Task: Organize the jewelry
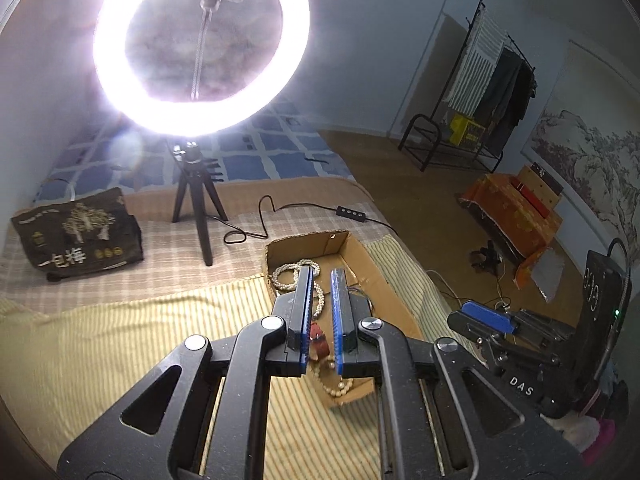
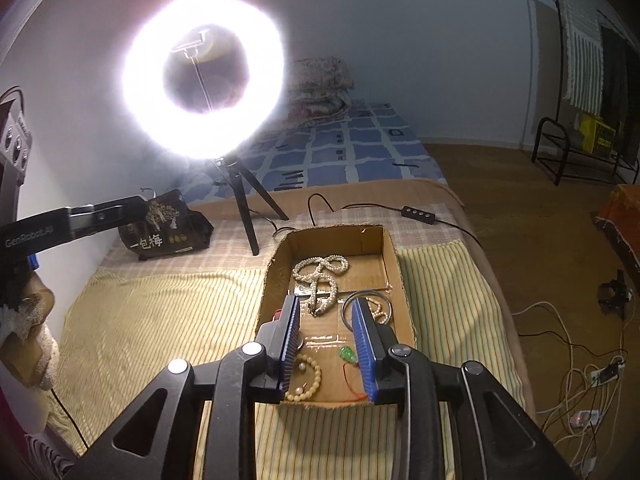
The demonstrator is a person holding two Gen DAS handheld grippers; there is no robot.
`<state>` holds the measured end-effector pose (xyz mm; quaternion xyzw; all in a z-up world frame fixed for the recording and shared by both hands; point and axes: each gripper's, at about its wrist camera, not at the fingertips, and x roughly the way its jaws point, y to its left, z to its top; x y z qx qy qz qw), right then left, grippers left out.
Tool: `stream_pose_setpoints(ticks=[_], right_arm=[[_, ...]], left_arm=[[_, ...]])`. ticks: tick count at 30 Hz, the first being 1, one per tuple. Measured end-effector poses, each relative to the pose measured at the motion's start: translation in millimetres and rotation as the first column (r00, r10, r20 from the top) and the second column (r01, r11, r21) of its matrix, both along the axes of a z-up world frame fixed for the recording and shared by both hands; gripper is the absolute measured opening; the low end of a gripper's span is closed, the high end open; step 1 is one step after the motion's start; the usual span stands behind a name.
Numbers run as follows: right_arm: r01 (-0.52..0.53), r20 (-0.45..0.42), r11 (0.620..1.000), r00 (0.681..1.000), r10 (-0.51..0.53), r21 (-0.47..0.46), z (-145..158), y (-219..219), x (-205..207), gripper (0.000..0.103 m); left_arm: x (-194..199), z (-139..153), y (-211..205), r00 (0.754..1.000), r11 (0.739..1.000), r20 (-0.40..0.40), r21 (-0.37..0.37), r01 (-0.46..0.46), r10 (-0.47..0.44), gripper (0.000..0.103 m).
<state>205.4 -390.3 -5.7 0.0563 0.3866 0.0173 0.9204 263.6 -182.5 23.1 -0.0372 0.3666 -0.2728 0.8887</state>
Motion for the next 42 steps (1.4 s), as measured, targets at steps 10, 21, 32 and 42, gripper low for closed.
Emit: stream_pose_setpoints(ticks=[10, 21, 32, 42], right_arm=[[0.022, 0.057, 1.0, 0.998, -0.022, -0.007, 19, 13, -41, 0.037], [0.069, 0.127, 0.996, 0.99, -0.062, -0.05, 31, 18, -78, 0.059], [0.087, 0.166, 0.991, 0.984, -0.068, -0.106, 31, 34, -95, 0.077], [0.127, 0.188, 0.984, 0.977, -0.103, -0.122, 26, 35, -104, 0.095]], left_arm=[[-62, 10, 24, 0.996, 0.999, 0.087, 0.04, -0.006, 0.003, 0.006], [-123, 5, 39, 0.986, 0.997, 0.167, 0.081, -0.008, -0.006, 0.006], [-159, 4, 47, 0.963, 0.993, 0.269, 0.117, -0.036, 0.003, 0.048], [-165, -2, 54, 0.962, 0.991, 0.27, 0.12, -0.064, 0.029, 0.082]])
